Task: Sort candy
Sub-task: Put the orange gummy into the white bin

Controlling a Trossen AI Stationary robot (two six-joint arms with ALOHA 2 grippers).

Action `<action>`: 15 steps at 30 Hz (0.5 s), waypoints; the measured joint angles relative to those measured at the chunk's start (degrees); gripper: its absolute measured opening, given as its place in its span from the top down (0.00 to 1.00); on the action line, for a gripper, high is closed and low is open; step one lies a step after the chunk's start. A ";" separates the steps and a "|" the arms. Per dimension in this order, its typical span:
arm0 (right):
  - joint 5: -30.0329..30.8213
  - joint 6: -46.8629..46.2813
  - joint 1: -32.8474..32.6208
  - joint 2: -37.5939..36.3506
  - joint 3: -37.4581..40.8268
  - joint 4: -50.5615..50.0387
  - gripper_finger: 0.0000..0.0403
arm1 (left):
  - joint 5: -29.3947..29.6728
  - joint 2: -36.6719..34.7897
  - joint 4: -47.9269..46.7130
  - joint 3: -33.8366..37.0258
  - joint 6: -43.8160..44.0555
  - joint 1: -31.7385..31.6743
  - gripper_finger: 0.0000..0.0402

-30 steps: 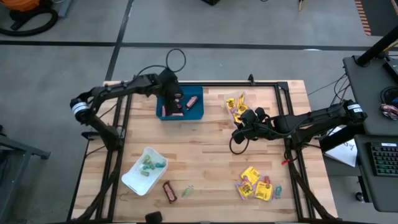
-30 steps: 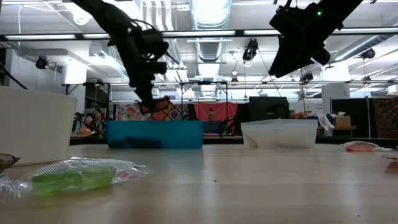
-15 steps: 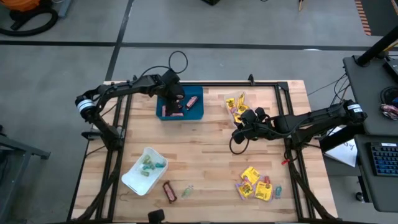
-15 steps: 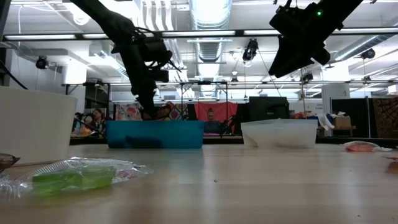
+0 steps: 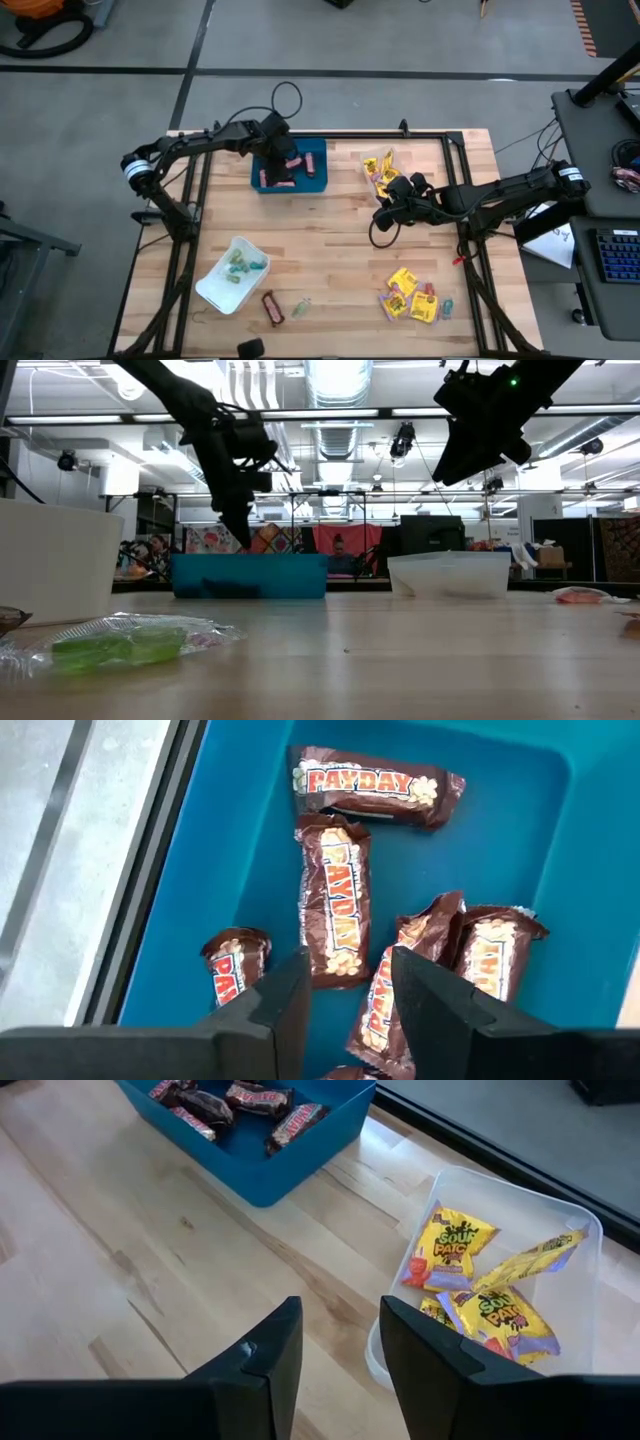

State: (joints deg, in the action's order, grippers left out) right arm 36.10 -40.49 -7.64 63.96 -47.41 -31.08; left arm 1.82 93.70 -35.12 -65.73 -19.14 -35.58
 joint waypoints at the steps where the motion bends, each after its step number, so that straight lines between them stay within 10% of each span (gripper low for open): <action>1: -0.02 0.00 0.00 0.00 0.02 0.00 0.68 | -0.09 -0.09 -0.05 0.00 0.90 0.27 0.69; 15: -7.95 -5.20 0.00 0.00 0.06 -4.37 0.68 | -7.49 -9.24 1.50 -0.02 8.35 13.37 0.73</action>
State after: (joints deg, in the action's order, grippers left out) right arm 28.15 -45.69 -7.64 63.96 -47.35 -35.46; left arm -5.67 84.47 -33.61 -65.76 -10.80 -22.22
